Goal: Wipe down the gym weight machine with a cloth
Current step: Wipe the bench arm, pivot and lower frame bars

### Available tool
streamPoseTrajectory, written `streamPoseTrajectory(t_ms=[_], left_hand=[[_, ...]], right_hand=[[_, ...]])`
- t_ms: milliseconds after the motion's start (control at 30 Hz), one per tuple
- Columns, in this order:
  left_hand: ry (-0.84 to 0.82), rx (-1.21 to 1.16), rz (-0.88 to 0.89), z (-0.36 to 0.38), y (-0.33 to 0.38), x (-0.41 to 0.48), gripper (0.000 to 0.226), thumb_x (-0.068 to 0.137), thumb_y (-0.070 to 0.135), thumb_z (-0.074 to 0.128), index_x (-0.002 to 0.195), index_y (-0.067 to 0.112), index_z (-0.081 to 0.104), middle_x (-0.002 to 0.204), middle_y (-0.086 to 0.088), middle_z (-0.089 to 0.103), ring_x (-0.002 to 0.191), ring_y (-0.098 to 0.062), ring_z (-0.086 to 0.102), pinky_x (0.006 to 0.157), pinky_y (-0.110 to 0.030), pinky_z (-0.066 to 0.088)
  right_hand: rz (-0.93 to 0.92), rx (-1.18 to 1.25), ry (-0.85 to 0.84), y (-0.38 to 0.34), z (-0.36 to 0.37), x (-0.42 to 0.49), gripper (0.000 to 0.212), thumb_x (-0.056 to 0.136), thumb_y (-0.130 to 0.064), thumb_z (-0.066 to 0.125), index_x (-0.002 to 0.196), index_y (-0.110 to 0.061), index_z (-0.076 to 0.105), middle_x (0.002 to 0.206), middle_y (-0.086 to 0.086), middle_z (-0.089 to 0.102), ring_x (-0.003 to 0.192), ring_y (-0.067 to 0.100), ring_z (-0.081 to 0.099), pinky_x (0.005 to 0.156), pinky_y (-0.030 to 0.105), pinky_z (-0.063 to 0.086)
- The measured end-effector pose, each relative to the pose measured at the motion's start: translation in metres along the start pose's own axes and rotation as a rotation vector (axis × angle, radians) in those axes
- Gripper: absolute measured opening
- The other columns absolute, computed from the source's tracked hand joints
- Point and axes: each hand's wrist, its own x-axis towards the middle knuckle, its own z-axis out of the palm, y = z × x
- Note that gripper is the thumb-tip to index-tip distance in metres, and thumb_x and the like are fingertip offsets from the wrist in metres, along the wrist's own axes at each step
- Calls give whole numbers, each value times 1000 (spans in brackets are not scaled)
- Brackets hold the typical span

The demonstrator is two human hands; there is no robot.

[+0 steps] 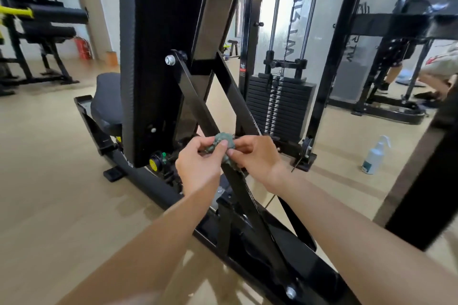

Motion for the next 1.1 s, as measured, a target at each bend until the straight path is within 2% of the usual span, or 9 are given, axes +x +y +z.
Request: streamPoseTrajectory(t_ms=[167, 300, 433, 600, 733, 833, 967, 1033, 1100], left_hand=[[-68, 181, -62, 4, -19, -32, 13, 75, 35, 88, 81, 28, 77, 74, 11, 73, 75, -6, 69, 76, -30, 59], [-189, 400, -21, 6, -31, -55, 23, 71, 44, 89, 78, 25, 77, 70, 10, 73, 69, -7, 71, 76, -35, 60], [-295, 517, -139, 10, -35, -72, 31, 66, 49, 91, 72, 23, 74, 69, 7, 75, 69, -15, 74, 74, -40, 63], [-626, 879, -85, 12, -11, -78, 26, 73, 41, 89, 73, 20, 74, 69, 7, 74, 67, -10, 72, 70, -28, 59], [-896, 1037, 11, 15, 13, -73, 13, 74, 24, 89, 80, 20, 78, 71, 13, 70, 74, -7, 69, 68, -23, 54], [-864, 999, 128, 21, 25, -70, 8, 79, 23, 84, 86, 21, 80, 71, 16, 68, 74, -8, 68, 68, -21, 49], [-692, 852, 235, 46, 37, -61, 5, 85, 29, 77, 84, 24, 79, 77, 14, 69, 77, -6, 65, 72, -23, 51], [-593, 707, 154, 69, 32, -60, 7, 86, 27, 75, 80, 24, 76, 77, 12, 69, 76, -7, 65, 72, -24, 52], [-508, 449, -94, 97, 13, -63, 12, 84, 20, 75, 72, 23, 75, 75, 7, 73, 78, -14, 71, 77, -31, 60]], right_hand=[[131, 84, 93, 51, 2, -40, 10, 84, -17, 79, 94, -18, 79, 81, 4, 76, 78, 23, 73, 80, 47, 61], [195, 91, 103, 77, 0, -71, 11, 83, -18, 80, 93, -19, 78, 81, -1, 76, 81, 18, 73, 83, 46, 60], [278, 76, 66, 92, -10, -89, 10, 80, -16, 80, 88, -22, 76, 82, -2, 75, 81, 17, 73, 81, 41, 61], [417, 95, 52, 96, -26, -102, 18, 69, -1, 77, 73, -19, 75, 78, 7, 74, 73, 26, 71, 70, 38, 62], [536, -29, 44, 91, -36, -106, 12, 67, -4, 76, 67, -15, 70, 72, 8, 67, 60, 24, 61, 56, 27, 50], [487, -90, 89, 84, -48, -107, 14, 71, -6, 74, 68, -18, 69, 72, 3, 66, 70, 23, 63, 64, 29, 54], [500, -95, 379, 68, -71, -101, 20, 84, -7, 68, 76, -25, 68, 87, 1, 70, 84, 24, 67, 78, 31, 59], [525, -66, 509, 62, -79, -96, 23, 89, -7, 65, 77, -27, 65, 84, -1, 66, 84, 23, 66, 75, 31, 58], [515, -36, 638, 65, -85, -90, 19, 92, -7, 64, 88, -25, 67, 78, -6, 58, 83, 20, 61, 72, 28, 52]])
